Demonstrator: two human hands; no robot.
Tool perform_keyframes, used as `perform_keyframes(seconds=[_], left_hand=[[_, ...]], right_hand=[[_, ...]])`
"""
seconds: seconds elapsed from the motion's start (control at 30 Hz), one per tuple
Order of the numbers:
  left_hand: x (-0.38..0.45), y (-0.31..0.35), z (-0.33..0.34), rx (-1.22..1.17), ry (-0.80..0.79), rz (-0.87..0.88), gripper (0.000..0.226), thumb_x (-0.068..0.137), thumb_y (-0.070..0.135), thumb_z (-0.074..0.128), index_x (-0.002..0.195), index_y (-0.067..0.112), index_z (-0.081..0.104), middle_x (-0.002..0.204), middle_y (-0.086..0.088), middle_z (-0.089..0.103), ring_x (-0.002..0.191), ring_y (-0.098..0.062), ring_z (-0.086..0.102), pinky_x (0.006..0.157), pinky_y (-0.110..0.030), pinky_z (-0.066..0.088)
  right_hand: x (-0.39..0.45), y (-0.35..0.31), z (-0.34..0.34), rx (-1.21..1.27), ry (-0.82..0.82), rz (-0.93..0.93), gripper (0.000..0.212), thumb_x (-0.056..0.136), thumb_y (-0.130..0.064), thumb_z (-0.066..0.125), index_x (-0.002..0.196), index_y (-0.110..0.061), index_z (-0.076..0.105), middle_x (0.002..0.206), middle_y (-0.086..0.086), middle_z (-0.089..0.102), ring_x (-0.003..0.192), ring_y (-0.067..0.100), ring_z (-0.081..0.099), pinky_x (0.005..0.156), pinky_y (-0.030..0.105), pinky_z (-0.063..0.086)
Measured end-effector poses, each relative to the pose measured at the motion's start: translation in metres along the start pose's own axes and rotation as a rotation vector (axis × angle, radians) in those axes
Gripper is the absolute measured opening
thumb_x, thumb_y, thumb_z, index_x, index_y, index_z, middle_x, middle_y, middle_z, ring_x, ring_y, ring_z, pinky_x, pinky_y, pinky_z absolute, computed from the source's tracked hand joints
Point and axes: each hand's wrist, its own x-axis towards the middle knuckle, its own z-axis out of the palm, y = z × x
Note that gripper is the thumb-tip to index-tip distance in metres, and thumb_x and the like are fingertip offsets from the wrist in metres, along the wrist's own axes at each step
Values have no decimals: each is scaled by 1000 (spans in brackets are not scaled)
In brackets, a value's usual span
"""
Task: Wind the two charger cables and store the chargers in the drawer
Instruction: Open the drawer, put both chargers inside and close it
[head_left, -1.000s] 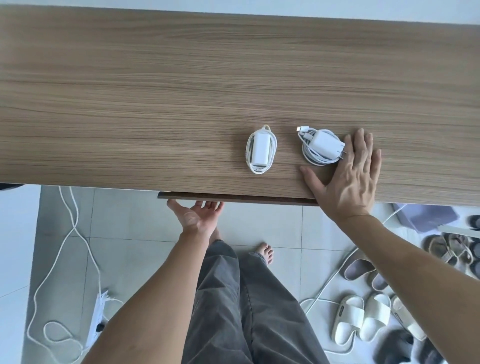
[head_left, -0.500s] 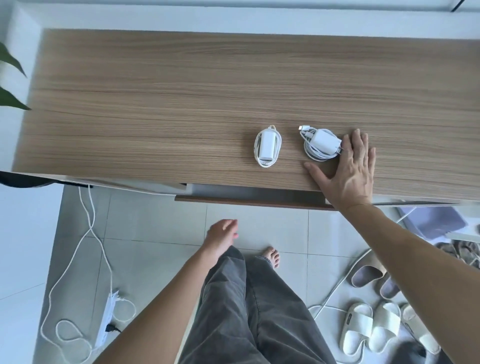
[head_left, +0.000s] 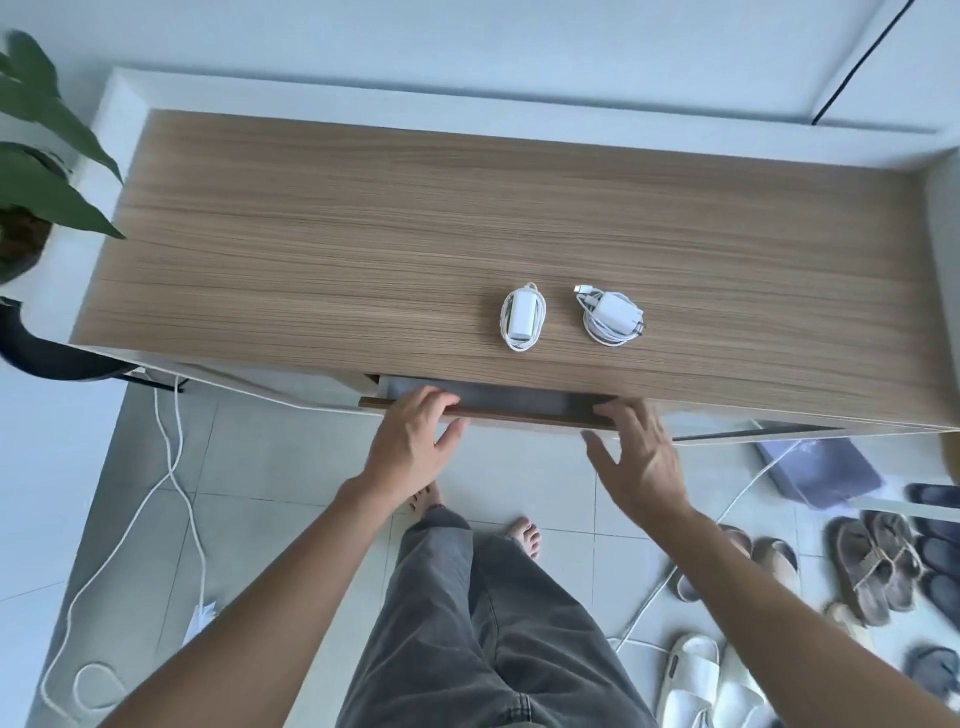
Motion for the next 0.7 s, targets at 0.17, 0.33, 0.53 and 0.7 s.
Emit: perform_keyframes(seconds=[0.17, 0.33, 0.53, 0.7], left_hand=[[5, -6, 14, 94, -88, -67, 70, 97, 66, 32, 126, 14, 67, 123, -4, 70, 118, -27, 61, 102, -43, 42], [-1, -5, 22, 62, -59, -148, 55, 95, 64, 40, 103, 20, 72, 105, 0, 72, 104, -26, 64, 92, -43, 45], [-47, 2, 34, 91, -12, -168, 47, 94, 61, 43, 91, 22, 70, 93, 5, 71, 93, -24, 65, 87, -42, 43], [-79, 5, 42, 135, -49, -188, 44, 94, 61, 44, 90, 24, 69, 93, 7, 70, 92, -22, 65, 89, -41, 43]], right_hand=[[-7, -3, 20, -72, -169, 25, 39, 90, -31, 75, 119, -6, 67, 113, 13, 68, 105, 36, 64, 92, 45, 51], [-8, -4, 22, -60, -209, 98, 22, 93, -27, 72, 106, -9, 71, 98, 12, 67, 93, 38, 63, 82, 44, 50], [-47, -12, 18, -23, -277, 154, 19, 91, -25, 75, 102, -11, 72, 97, 11, 68, 93, 38, 64, 82, 41, 47], [-78, -14, 21, -26, -331, 174, 18, 92, -29, 73, 102, -15, 71, 98, 7, 66, 92, 34, 63, 81, 41, 47]])
